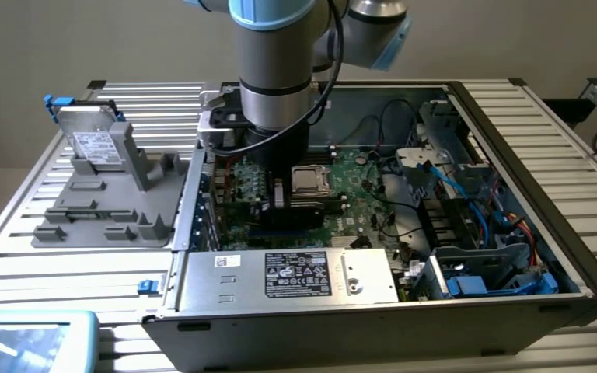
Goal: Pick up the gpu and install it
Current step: 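Insert the gpu into the slot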
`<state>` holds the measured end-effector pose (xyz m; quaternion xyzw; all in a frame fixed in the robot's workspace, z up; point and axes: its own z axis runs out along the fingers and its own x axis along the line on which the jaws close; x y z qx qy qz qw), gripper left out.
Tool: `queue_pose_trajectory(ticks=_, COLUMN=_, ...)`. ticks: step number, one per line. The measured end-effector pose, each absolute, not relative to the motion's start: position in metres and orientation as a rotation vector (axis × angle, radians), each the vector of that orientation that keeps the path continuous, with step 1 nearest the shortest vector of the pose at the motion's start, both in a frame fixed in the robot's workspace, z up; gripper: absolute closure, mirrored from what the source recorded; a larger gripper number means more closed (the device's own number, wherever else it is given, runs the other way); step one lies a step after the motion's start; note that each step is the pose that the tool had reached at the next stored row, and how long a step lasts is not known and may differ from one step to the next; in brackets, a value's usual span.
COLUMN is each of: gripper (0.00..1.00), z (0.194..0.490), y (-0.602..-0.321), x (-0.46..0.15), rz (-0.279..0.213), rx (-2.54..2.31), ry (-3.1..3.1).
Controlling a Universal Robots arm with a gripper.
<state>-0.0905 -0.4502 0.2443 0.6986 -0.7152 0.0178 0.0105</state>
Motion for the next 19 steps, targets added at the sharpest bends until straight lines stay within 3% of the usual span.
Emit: queue_pose_trajectory(ticks=19, gripper=0.72, z=0.2434, y=-0.4501, x=-0.0915, rz=0.05, rx=2.178, ry=-2.23)
